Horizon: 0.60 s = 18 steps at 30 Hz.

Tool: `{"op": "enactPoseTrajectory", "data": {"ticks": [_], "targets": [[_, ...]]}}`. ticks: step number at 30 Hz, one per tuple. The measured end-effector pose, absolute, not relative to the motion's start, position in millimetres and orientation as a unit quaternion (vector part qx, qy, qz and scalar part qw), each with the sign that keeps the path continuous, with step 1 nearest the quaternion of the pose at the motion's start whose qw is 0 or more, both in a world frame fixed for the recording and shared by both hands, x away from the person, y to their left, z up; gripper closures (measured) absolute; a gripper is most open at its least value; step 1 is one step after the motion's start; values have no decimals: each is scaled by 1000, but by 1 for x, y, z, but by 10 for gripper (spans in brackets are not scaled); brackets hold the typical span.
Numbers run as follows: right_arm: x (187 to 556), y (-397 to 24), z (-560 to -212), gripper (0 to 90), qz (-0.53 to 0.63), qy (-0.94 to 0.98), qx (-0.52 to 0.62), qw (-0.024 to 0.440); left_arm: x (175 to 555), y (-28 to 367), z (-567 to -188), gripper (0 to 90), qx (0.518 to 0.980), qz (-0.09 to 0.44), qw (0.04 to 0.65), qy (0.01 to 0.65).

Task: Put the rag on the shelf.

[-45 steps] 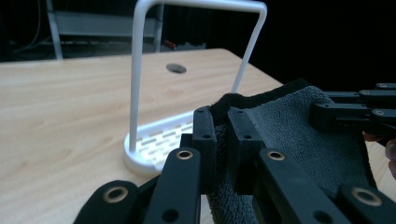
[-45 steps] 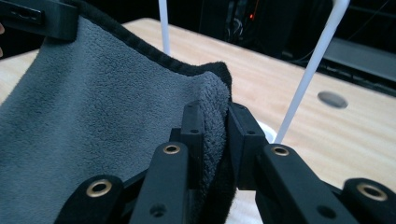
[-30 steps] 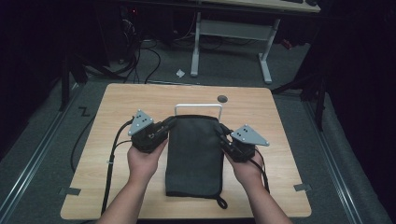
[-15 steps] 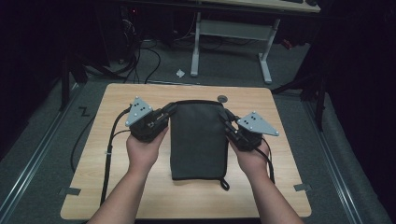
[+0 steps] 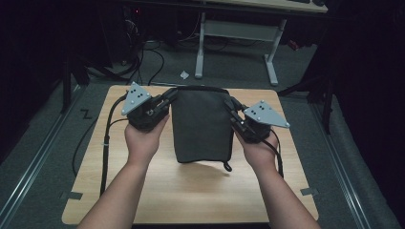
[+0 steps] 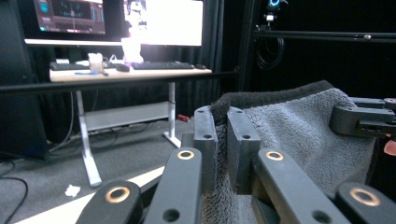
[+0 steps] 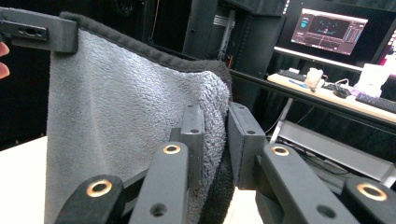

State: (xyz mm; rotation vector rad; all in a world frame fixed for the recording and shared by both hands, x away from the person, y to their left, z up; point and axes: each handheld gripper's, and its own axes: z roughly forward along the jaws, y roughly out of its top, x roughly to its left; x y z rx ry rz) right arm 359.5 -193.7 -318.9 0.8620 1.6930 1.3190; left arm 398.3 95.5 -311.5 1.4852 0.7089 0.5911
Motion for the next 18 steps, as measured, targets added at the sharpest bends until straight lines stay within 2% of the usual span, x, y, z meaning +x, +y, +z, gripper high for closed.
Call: {"op": "enactPoseTrajectory", "data": {"ticks": [18], "targets": [[397,-200,-312,785,523,670,367,378,441,84,-302,839,676,290,605,307]]}}
